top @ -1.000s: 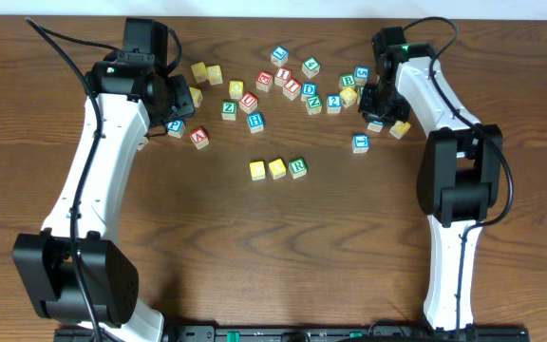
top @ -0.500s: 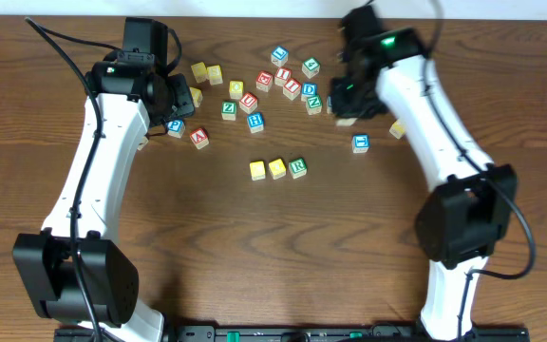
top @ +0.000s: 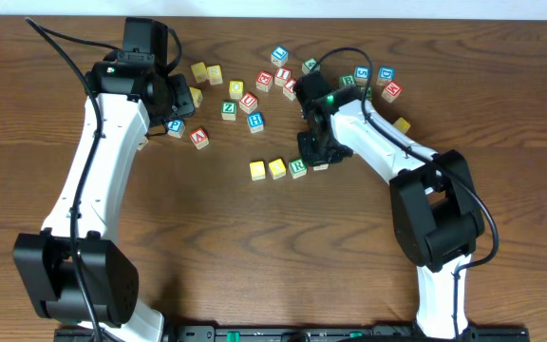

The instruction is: Spell out CORL

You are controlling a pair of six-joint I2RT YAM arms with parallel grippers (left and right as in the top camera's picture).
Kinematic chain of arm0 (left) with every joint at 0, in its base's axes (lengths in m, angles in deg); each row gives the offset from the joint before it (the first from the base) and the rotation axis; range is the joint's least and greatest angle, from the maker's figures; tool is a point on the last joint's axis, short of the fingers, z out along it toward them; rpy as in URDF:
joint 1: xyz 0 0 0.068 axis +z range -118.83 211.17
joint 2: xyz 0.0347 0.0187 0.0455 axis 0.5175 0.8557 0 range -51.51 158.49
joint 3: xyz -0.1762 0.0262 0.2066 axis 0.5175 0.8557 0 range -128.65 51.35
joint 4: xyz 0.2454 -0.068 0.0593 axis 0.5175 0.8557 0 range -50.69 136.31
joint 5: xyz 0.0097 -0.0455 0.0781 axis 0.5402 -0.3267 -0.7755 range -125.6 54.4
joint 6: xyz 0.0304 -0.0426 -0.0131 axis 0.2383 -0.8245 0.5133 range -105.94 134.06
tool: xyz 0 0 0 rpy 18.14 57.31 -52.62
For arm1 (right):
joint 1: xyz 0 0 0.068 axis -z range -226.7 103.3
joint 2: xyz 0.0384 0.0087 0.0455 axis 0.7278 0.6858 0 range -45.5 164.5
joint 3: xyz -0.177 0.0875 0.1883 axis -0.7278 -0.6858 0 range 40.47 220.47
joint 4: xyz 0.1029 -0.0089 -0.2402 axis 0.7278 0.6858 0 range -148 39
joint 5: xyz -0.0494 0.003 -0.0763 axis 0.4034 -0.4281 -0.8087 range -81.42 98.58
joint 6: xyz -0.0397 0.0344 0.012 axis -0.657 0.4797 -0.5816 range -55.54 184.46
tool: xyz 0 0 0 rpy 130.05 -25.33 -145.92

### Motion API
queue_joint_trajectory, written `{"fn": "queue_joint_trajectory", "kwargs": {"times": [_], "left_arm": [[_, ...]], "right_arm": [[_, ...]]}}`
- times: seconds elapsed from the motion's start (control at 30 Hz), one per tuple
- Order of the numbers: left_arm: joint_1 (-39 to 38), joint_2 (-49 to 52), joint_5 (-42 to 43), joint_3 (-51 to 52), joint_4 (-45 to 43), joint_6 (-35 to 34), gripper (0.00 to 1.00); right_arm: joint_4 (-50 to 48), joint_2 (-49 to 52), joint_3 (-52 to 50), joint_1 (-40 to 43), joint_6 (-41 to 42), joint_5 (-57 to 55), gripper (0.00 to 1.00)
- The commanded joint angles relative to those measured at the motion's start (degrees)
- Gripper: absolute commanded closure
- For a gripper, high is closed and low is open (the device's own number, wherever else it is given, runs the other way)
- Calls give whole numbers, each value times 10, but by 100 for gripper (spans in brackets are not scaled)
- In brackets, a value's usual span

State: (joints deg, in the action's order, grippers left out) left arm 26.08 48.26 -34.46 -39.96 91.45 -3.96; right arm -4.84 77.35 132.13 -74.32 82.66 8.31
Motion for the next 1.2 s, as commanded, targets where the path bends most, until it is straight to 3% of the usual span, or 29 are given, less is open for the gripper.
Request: {"fn": "queue_joint_trajectory", "kwargs": {"times": [0.0, 0.07, 0.3, 0.33, 0.53, 0.8, 0.9, 0.97, 1.07, 1.17], "left_arm": [[-1, 2, -3, 5, 1, -3, 57], [-1, 2, -3, 5, 1, -3, 57], [-1, 2, -3, 5, 1, -3, 57], [-1, 2, -3, 5, 1, -3, 57], [-1, 0, -14, 4, 1, 17, 57], [-1, -48, -18, 3, 25, 1, 57], [-5, -49, -16, 5, 57, -22, 64], [-13, -44, -8, 17, 68, -24, 75], [-28, -28, 33, 49, 67, -26, 92], [-40, -2, 63, 78, 54, -35, 92]], "right_arm": [[-21, 2, -18, 0, -24, -6, 82], [-29, 3, -26, 0, -35, -4, 75], [-48, 3, -29, 0, -35, -1, 72], [-51, 3, -29, 0, -35, 4, 63], [-54, 3, -16, 2, -26, 24, 48], [12, -30, 44, 28, -24, 22, 49], [35, -43, 50, 44, -10, 21, 50], [54, -43, 50, 54, -2, 22, 56], [71, -37, 40, 63, 0, 23, 75], [58, -35, 18, 62, 0, 23, 82]]}}
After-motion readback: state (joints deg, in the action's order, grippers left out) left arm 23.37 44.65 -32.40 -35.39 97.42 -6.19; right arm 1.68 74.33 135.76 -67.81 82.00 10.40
